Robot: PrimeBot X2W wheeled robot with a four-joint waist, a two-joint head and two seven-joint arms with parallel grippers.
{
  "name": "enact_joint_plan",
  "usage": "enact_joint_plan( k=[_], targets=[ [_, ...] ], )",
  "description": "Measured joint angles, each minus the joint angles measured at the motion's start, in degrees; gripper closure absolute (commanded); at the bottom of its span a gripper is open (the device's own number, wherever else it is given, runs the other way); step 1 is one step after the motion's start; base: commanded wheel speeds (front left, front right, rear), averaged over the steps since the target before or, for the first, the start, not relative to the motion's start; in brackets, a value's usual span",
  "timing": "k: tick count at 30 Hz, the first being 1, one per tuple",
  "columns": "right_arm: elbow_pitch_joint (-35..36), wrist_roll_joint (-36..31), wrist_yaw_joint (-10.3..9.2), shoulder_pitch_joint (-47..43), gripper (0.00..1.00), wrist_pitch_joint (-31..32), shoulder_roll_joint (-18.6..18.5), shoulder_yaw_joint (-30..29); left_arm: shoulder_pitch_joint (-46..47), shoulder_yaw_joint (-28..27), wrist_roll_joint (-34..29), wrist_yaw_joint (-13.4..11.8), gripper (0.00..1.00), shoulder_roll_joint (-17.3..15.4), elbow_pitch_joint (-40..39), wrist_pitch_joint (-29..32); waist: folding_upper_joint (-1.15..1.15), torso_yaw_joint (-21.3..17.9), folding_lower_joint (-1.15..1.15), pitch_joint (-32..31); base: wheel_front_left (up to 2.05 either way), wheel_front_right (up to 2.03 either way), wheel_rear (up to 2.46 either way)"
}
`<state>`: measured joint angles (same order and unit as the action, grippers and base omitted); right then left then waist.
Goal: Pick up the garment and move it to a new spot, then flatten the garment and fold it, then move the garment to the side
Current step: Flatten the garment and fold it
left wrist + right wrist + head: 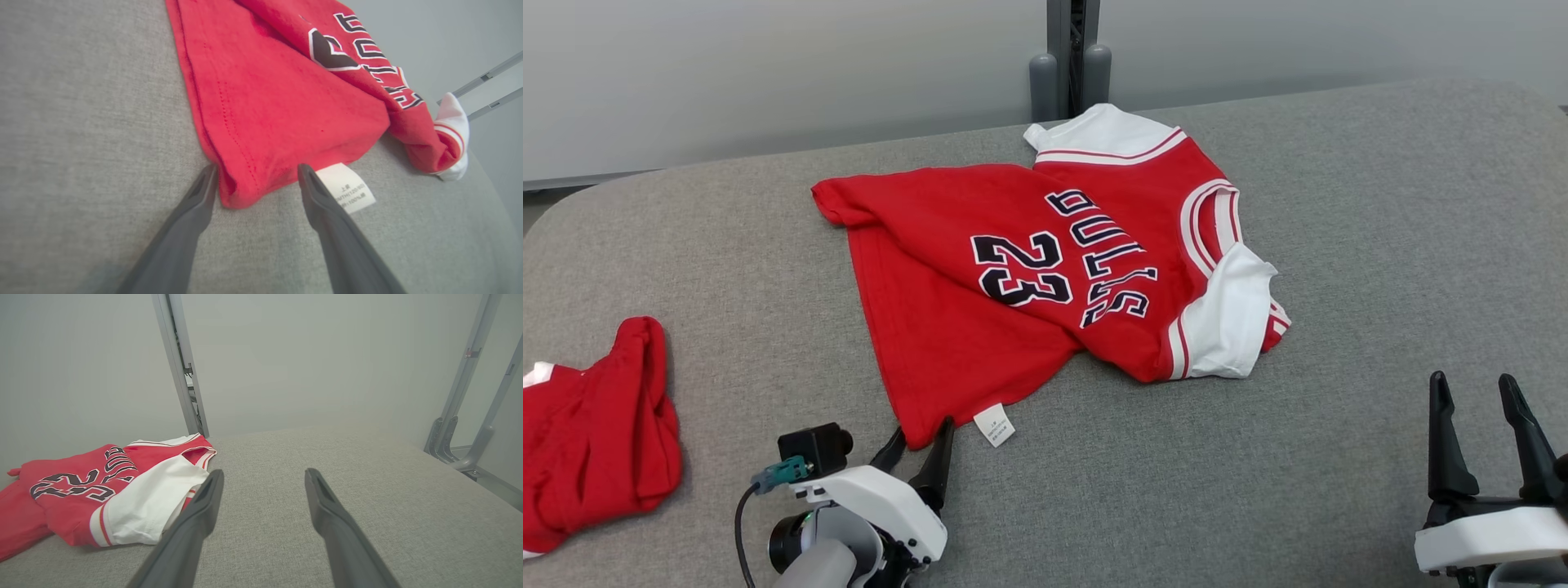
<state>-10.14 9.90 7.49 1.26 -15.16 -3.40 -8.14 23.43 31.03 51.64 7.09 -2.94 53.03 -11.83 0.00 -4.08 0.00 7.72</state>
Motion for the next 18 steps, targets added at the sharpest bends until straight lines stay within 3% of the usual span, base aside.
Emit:
enact_joint_plan(
  k=[1, 2, 3, 4, 5, 12, 18],
  targets=[
    [0.0, -0.1, 0.0, 0.1, 0.0, 0.0, 0.0, 0.0, 0.3, 0.5, 0.6, 0.0, 0.06, 0.0, 0.3, 0.1, 0.0, 0.0, 0.0, 0.1, 0.0, 0.0, 0.0],
    [0.0, -0.2, 0.0, 0.2, 0.0, 0.0, 0.0, 0.0, 0.6, 0.9, 1.0, 0.1, 0.25, 0.0, 0.5, 0.2, 0.0, 0.0, 0.0, 0.1, 0.0, 0.0, 0.0],
    [0.0, -0.2, 0.0, 0.3, 0.0, 0.0, 0.1, -0.1, 0.7, 1.3, 1.4, 0.1, 0.53, -0.1, 0.7, 0.2, 0.0, 0.0, 0.0, 0.2, 0.0, 0.0, 0.0],
    [0.0, -0.3, 0.0, 0.5, 0.0, 0.0, 0.1, -0.1, 0.9, 1.8, 1.6, 0.2, 0.72, -0.1, 0.8, 0.2, 0.0, 0.1, 0.0, 0.2, 0.0, 0.0, 0.0],
    [0.0, -0.3, 0.0, 0.6, 0.0, 0.0, 0.1, -0.1, 1.2, 2.5, 1.7, 0.2, 1.0, -0.1, 1.1, 0.2, 0.0, 0.1, 0.0, 0.3, 0.0, 0.0, 0.0],
    [-0.2, -0.4, 0.0, 0.8, 0.0, 0.0, 0.2, -0.2, 2.4, 5.7, 0.6, 0.2, 1.0, 0.1, 3.4, -1.3, 0.0, 0.7, 0.0, 0.5, 0.0, 0.0, 0.0],
    [-1.0, -0.5, 0.0, 1.8, 0.0, 0.0, -0.3, -0.2, 3.0, 5.0, -2.5, -0.5, 1.0, 0.1, 3.8, -3.1, 0.0, 1.9, 0.0, -0.3, 0.0, 0.0, 0.0]
  ],
)
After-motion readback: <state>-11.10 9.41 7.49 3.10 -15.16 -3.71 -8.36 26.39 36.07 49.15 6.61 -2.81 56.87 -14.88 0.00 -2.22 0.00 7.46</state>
